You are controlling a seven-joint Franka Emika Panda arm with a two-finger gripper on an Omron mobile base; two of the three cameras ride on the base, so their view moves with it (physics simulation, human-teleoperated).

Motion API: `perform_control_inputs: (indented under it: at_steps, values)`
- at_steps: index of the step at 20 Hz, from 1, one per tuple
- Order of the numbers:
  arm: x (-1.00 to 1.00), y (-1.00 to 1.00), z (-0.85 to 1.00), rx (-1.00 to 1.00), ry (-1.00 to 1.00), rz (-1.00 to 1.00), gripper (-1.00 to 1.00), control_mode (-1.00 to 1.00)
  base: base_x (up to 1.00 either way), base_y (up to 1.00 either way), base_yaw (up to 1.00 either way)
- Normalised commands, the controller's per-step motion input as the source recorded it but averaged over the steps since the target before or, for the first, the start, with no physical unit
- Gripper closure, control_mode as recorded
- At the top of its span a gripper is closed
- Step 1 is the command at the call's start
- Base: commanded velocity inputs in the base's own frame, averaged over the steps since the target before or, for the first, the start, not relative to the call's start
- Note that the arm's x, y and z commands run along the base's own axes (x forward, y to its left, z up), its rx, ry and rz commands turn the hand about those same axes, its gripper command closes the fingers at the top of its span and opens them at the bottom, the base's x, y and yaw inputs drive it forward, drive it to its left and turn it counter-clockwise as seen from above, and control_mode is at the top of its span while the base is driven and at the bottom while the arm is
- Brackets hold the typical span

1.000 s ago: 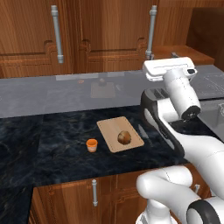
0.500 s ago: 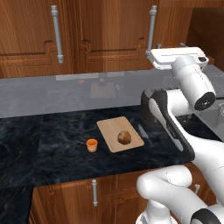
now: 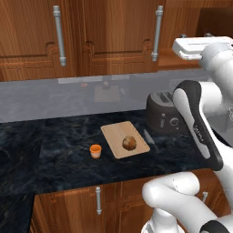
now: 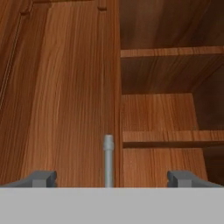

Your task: Pick the bread, place it on the cutting board, pick the jam, place it on the counter, and close the cabinet.

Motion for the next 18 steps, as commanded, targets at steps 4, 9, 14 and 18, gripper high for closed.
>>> perform_control_inputs:
  at_steps: [4,9,14,18]
  values:
    - [-0.34,-0.29,0.15,0.0,0.0,0.0,-1.0,-1.0,0.0,0.0,0.0]
    - [-0.36,-0.34,0.06,0.0,0.0,0.02,-1.0,-1.0,0.0,0.0,0.0]
    - [-0.38,-0.25,0.0,0.0,0.0,0.03,-1.0,-1.0,0.0,0.0,0.0]
    - [-0.37,-0.18,0.0,0.0,0.0,0.02,-1.0,-1.0,0.0,0.0,0.0]
